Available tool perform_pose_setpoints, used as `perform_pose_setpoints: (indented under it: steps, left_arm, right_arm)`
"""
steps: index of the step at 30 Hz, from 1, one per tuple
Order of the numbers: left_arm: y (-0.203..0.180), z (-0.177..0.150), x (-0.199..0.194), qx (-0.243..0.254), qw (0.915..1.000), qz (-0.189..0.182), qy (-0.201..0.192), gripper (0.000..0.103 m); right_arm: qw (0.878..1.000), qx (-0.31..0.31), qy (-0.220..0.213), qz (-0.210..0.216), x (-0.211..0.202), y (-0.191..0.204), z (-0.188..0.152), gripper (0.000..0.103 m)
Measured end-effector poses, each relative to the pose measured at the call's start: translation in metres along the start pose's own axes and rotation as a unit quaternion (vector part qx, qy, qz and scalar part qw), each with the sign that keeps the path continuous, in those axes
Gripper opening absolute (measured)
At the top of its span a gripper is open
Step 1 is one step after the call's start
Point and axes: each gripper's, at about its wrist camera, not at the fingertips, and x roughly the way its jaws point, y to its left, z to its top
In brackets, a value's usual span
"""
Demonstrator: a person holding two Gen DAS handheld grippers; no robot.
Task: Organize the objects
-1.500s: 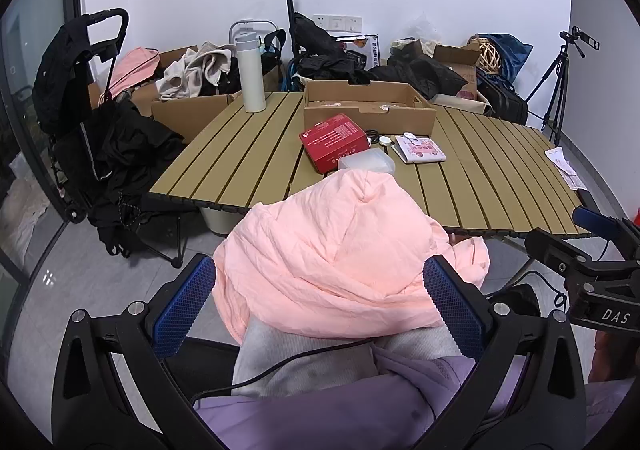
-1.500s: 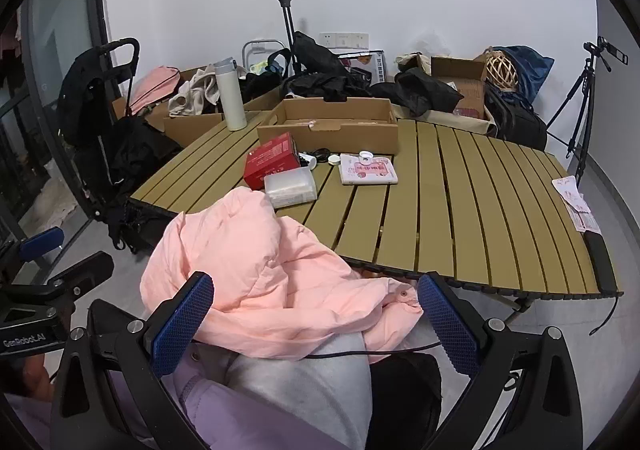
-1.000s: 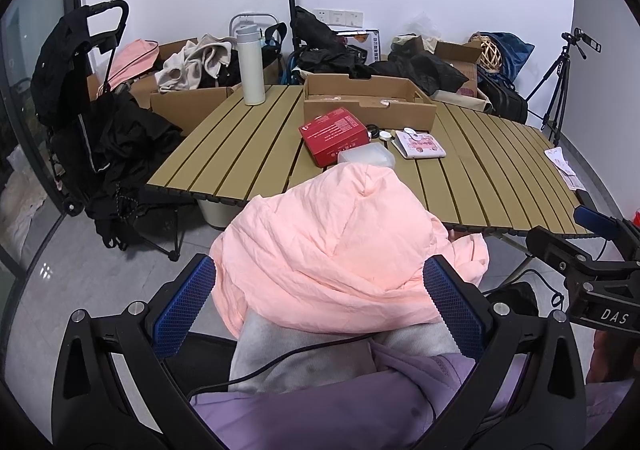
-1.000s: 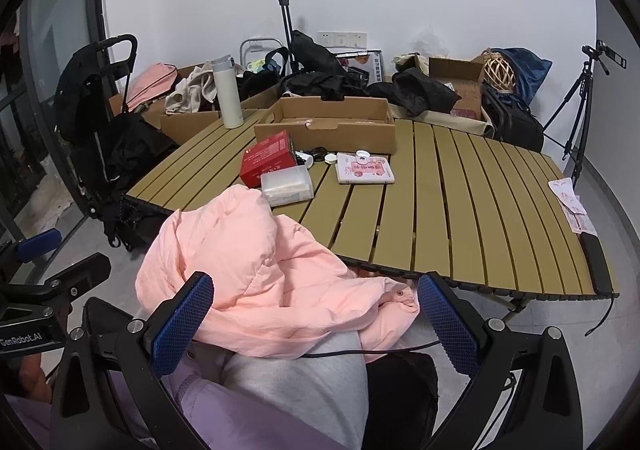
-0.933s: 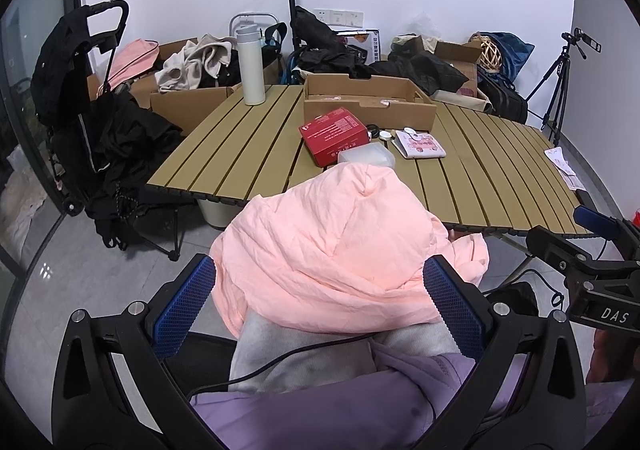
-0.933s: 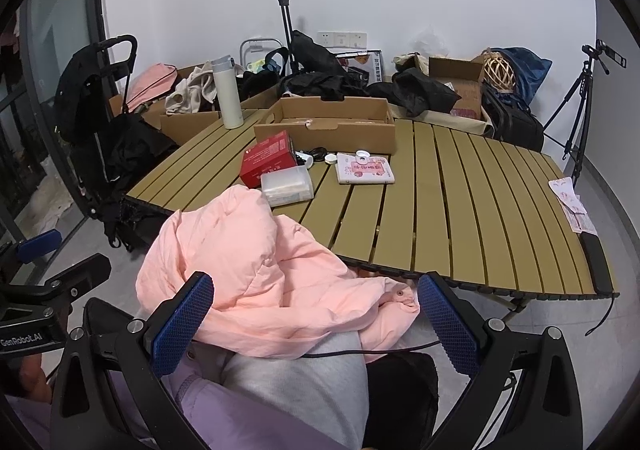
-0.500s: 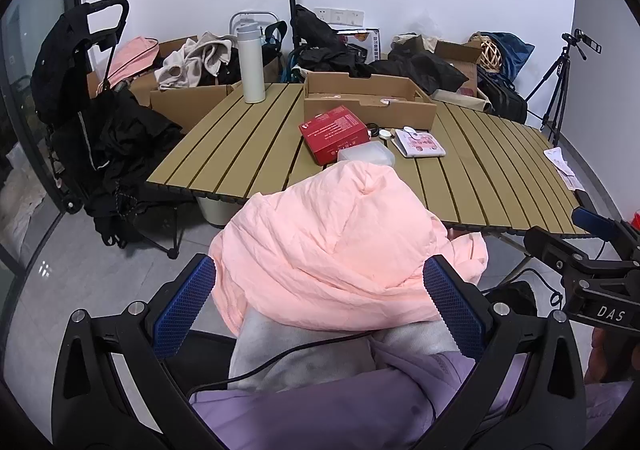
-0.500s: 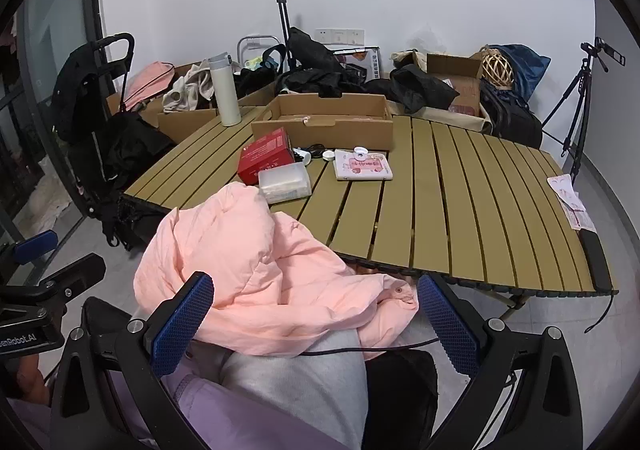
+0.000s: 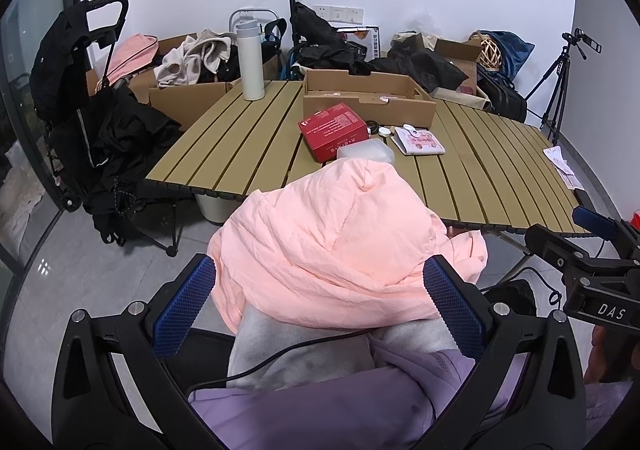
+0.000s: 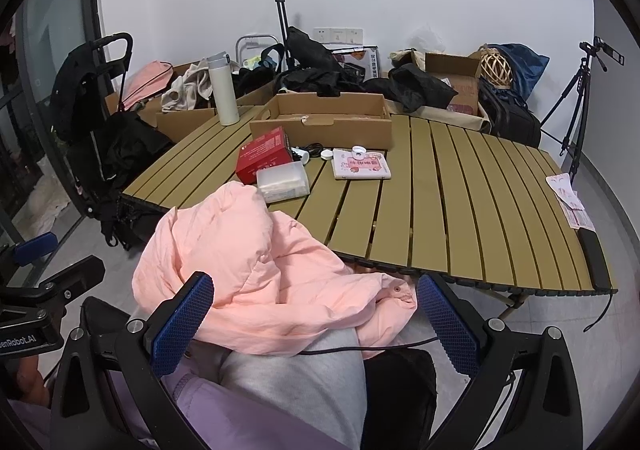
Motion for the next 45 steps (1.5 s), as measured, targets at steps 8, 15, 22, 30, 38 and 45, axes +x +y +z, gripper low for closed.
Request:
perform_pose_setpoints:
  steps: [8,15,22,30,38,45]
  left_arm:
    - [0.002,0.000,-0.002,0.010,0.9999,-0.013,0.002,0.103]
    - [0.001,0.001,-0.002,0.010,0.9999,-0.013,0.003,0.103]
    - [0.003,-0.001,-0.002,0.010,0.9998,-0.016,0.004,0.103]
    - [0.012,-0.010,0.008,-0.026,0.9992,-0.023,0.021,0.103]
    - [0.003,-0.007,0.048,0.004,0.9965,-0.034,0.076,0.103]
    - [0.001,0.021,0.089,0.011,0.9958,-0.032,0.086,0.103]
  right_arm:
    - [1.000,0.012,0.004,0.012,0.001,-0.002,0.000,0.103]
    - [0.999,0.022,0.008,0.023,0.002,-0.006,0.000,0.103]
    - [0.999,0.021,0.012,0.026,0.005,-0.005,-0.003,0.103]
    - [0.994,0.100,-0.003,0.040,-0.005,-0.014,-0.022,0.103]
    - [0.992,0.104,0.031,0.068,0.020,-0.013,-0.034,0.103]
    - [0.991,0.071,0.087,0.073,0.067,-0.012,-0.015,0.103]
